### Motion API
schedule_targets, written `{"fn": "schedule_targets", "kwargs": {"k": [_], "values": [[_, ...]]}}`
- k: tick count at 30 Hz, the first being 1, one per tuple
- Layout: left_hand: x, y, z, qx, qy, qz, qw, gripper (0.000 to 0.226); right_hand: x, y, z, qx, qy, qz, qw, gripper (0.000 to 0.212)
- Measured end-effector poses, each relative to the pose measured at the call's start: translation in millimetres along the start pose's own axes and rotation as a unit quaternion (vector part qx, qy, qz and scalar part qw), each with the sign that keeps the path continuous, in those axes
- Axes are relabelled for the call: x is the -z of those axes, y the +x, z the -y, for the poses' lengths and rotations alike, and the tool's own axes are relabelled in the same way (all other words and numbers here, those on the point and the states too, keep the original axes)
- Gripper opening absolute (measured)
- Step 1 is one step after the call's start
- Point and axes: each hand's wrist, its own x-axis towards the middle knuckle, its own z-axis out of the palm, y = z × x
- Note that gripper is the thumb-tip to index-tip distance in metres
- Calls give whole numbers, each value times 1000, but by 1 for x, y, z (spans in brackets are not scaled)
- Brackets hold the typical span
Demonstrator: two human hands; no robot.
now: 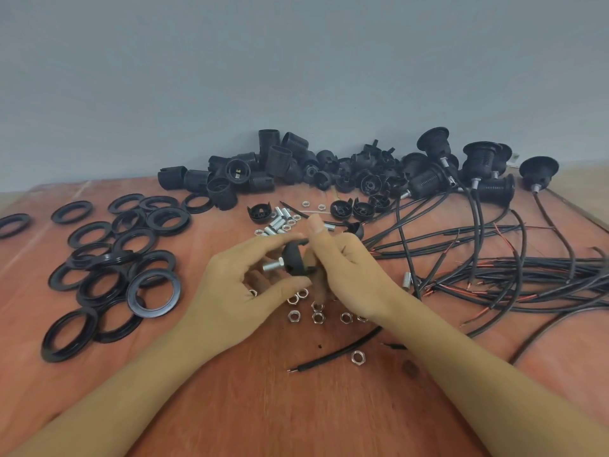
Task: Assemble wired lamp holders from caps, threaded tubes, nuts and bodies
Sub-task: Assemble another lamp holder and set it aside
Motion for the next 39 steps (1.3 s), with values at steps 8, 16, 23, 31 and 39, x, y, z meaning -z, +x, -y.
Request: {"fn": "schedule_targets", "kwargs": {"k": [8, 16, 23, 31, 39], "values": [[3, 2, 3, 89, -25, -94, 991, 36, 18, 5, -15, 15, -308, -70, 949, 15], [2, 3, 7, 105, 15, -105, 989, 38, 15, 2, -15, 50, -394, -22, 917, 29], [0, 1, 6, 90, 9, -95, 991, 32, 10, 18, -17, 70, -534, -137, 831, 35], [1, 1, 7, 86, 12, -96, 992, 34, 15, 16, -27, 20, -578, -131, 805, 40], [2, 1, 8, 84, 23, -90, 992, 36, 47, 13, -14, -15, -492, -167, 854, 31]]}}
